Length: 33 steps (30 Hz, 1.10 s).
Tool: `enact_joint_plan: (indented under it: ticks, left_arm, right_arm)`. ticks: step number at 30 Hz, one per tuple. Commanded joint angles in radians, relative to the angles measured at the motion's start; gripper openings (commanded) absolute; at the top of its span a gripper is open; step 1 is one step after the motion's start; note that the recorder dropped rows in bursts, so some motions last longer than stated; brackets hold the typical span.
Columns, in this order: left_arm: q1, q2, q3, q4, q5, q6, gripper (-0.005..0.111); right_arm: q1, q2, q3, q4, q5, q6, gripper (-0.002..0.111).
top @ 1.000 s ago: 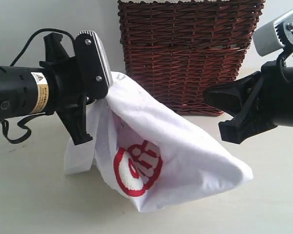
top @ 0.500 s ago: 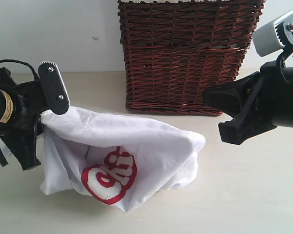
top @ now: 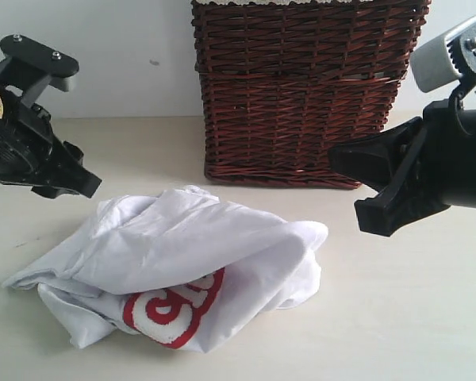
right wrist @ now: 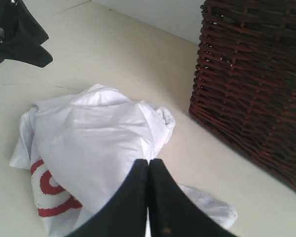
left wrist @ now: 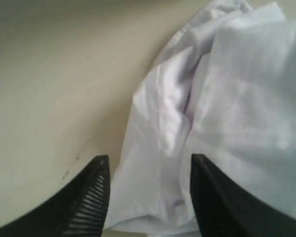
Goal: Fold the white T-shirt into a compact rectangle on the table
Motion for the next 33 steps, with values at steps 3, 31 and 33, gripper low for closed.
enact_joint_plan:
  ticks: [3,31,33]
  left_arm:
    - [0.067,0.1,-0.007,-0.238,0.075,0.121,0.05]
    - [-0.123,0.296,-0.018,-0.489,-0.3,0.756,0.0]
    - [-0.123,0.274,-0.028,-0.473,-0.328,0.758,0.0]
  right_arm:
    - [0.0,-0.005,0.004,0.003,-0.008,0.003,0.0]
    - [0.0,-0.005,0.004,0.003,-0.022,0.003,0.0]
    - [0.0,-0.005,0.004,0.003,-0.022,0.003,0.0]
